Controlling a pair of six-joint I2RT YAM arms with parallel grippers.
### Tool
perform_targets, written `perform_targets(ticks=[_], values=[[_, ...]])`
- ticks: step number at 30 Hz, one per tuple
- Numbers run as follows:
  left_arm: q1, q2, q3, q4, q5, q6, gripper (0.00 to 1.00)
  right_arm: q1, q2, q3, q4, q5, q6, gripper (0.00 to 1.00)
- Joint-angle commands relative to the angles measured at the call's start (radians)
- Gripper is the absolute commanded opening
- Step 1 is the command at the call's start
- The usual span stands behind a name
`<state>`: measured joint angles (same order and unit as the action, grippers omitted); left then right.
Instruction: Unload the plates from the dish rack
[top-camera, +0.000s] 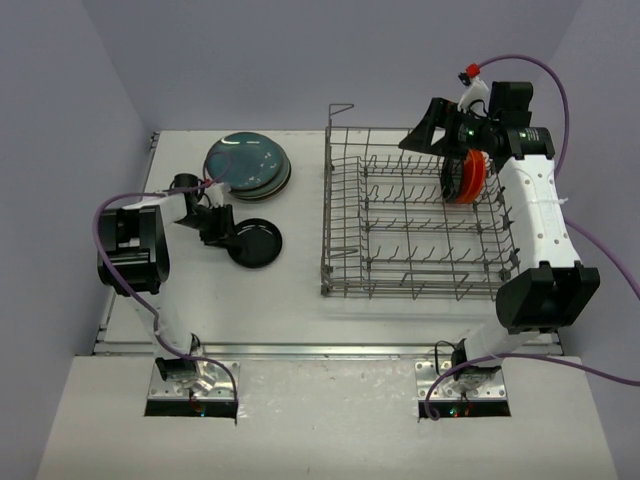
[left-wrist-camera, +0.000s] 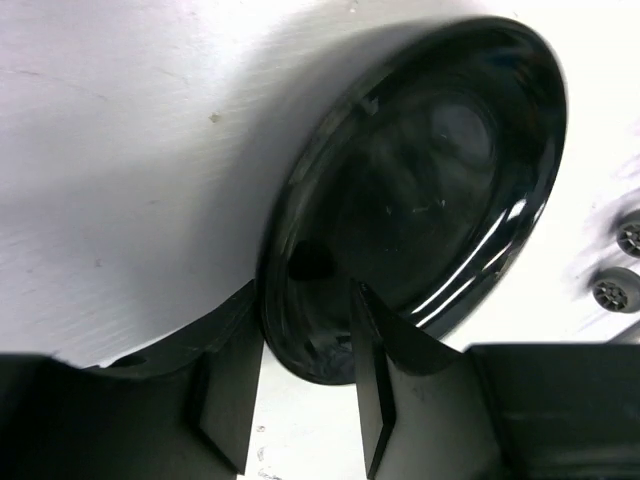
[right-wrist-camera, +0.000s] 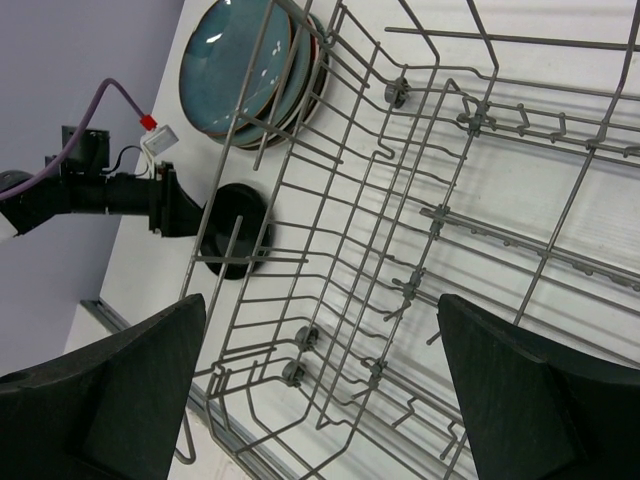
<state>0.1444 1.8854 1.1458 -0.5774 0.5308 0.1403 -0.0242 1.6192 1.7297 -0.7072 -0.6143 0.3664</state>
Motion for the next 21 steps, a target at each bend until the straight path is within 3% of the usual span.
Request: perform_targets(ticks=[1,9,13,15,21], values=[[0.006,-0.049,0.005,0.041,-0.035,-0.013,0.39,-0.005,-0.004,0.041,0.016,-0.021,0.0,0.97],[0.005,-0.267,-0.001,0.078,-0.113,0.016,0.44,-0.005,-0.002,0.042,0.016,-0.002,-0.005,0.98],[0.006,-0.343,0.033,0.123,-0.292,-0.028,0.44,-0.006,-0.012,0.053,0.017,0.058,-0.025,0.98],[0.006,-0.325,0.085,0.122,-0.417,-0.048,0.44,-0.006,-0.018,0.053,0.009,0.114,-0.047,0.98],[0.006,-0.111,0.359,0.046,-0.724,-0.051,0.29,-0.007,-0.012,0.054,-0.041,0.477,-0.157,0.99]])
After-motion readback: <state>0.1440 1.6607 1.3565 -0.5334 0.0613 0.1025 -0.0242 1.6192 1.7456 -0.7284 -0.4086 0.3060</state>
